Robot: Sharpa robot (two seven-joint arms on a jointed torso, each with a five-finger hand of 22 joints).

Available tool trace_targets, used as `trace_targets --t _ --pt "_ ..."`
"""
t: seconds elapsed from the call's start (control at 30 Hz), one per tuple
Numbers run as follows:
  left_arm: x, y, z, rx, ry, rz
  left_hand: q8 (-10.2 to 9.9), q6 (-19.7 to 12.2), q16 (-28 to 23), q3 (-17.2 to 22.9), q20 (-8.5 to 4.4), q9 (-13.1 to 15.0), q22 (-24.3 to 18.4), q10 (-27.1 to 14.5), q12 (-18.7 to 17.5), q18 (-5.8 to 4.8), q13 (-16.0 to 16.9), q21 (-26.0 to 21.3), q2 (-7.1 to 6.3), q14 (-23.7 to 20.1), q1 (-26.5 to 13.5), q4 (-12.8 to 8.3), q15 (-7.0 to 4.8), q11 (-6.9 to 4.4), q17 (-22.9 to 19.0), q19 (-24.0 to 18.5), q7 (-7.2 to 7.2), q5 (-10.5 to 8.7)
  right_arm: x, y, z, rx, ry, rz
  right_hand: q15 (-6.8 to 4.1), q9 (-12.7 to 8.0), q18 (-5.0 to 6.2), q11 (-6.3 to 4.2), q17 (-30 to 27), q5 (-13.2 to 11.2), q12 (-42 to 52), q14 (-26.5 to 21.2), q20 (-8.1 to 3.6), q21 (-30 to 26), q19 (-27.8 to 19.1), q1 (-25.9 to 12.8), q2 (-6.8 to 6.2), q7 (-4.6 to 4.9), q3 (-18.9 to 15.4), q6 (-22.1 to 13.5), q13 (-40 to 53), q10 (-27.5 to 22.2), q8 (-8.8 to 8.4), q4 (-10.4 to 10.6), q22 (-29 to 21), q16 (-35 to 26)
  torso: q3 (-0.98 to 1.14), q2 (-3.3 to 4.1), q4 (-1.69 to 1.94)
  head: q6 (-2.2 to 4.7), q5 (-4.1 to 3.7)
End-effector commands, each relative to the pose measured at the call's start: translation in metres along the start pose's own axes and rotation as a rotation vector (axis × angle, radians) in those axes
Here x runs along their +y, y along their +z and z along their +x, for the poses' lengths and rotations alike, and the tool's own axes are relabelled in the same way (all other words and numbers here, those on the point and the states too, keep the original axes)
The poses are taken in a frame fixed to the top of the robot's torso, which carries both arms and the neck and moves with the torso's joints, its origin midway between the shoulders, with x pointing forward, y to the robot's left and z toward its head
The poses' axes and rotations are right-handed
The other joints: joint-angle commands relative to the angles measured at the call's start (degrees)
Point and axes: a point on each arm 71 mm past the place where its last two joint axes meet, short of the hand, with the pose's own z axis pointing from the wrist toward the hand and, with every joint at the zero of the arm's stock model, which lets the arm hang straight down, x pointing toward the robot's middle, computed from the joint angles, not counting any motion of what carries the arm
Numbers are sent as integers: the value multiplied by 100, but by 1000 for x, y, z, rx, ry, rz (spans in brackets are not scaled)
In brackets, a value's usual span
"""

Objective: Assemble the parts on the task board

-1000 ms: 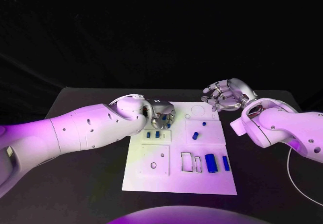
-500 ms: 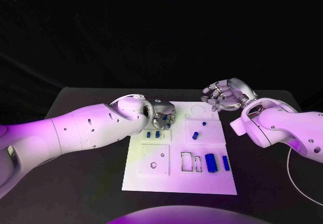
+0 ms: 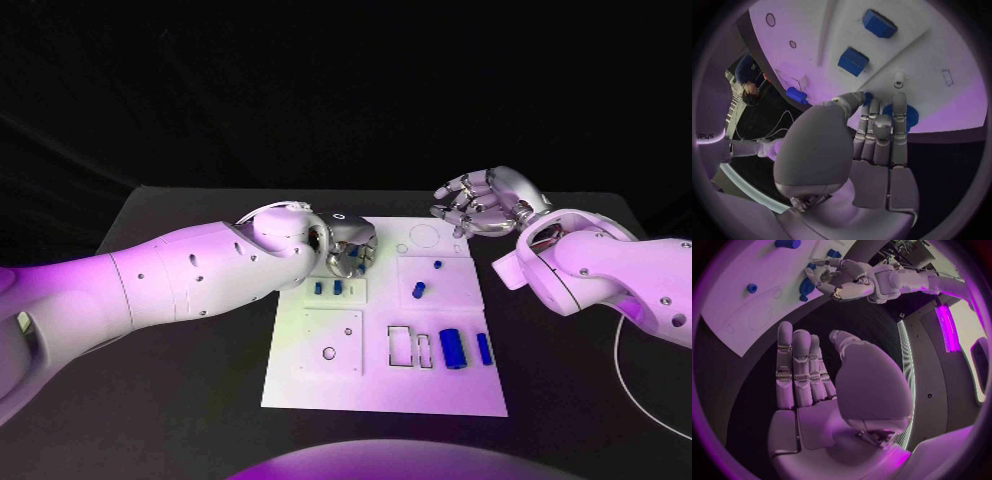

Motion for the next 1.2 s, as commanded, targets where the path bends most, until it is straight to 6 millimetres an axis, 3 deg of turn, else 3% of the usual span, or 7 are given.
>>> trace_targets --t 0.03,0.37,0.93,1.2 --pt "0 1 4 29 -4 -2 17 67 39 47 -22 11 18 70 -35 82 0 46 69 62 -15 -28 -16 -10 20 -11 -6 -22 1 0 1 8 -4 -10 2 3 71 -16 -4 5 -24 -29 5 -20 17 -24 -52 25 30 20 -5 -27 38 -11 -5 -26 -2 2 -3 2 -6" --pt "1 1 2 1 -5 -2 -1 267 118 183 -66 49 109 285 -123 82 11 192 214 239 -2 -224 -69 -59 193 11 -23 -86 1 0 1 8 -4 -11 0 5 72 -18 -2 5 -27 -23 5 -34 24 -27 -49 23 31 25 -19 -24 45 -11 -19 -46 -2 -3 0 6 -7" --pt "2 -15 -9 -123 -52 30 -63 295 155 216 -76 53 137 328 -241 81 -6 243 194 339 -82 -282 -68 -50 297 27 -20 -91 0 1 1 6 -5 -10 0 5 72 -18 -2 5 -27 -23 5 -34 24 -27 -49 23 31 25 -19 -24 45 -11 -19 -46 -10 -10 8 41 19" --pt "9 -32 -23 -183 -91 15 -90 304 144 218 -73 54 142 344 -291 79 -13 251 170 331 -127 -293 -61 -41 248 24 -15 -91 -1 2 0 2 -6 -9 0 6 72 -18 -1 5 -29 -18 5 -44 29 -32 -45 22 32 25 -30 -22 49 -10 -29 -60 1 -22 20 55 47"
